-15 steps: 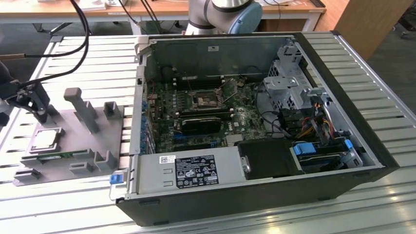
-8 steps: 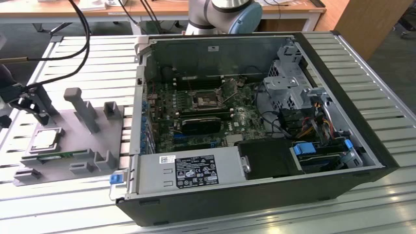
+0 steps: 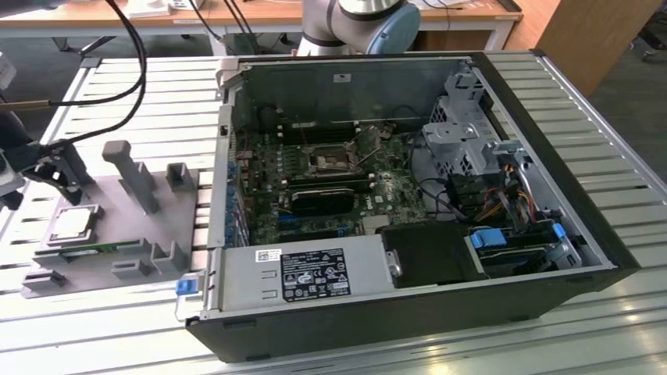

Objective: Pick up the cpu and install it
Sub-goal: 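Pick up the cpu and move it towards the insertion slot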

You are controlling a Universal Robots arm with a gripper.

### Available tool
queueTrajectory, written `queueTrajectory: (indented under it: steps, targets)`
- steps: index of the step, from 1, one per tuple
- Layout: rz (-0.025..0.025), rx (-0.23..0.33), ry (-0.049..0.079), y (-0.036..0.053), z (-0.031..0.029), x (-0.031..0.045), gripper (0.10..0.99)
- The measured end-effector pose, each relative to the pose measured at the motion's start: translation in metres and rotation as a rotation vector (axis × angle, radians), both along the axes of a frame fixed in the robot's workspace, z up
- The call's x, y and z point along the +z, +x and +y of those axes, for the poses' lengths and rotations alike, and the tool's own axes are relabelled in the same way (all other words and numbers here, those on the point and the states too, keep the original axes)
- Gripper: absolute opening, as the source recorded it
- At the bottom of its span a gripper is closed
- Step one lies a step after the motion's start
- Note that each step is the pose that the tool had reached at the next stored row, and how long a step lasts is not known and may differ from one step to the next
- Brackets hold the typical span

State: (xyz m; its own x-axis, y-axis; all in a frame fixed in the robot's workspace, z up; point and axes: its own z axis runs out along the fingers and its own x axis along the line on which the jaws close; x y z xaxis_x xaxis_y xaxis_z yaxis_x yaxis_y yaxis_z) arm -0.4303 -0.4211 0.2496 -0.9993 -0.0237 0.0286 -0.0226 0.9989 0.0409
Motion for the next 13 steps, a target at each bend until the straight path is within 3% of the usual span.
queueTrajectory:
  steps: [6, 13]
  targets:
    - [-0.0002, 0.000, 0.000, -0.0015, 0.0000, -0.0127, 0.761]
    - [-0.0002, 0.000, 0.001, -0.0026, 0.0020, -0.0207, 0.761]
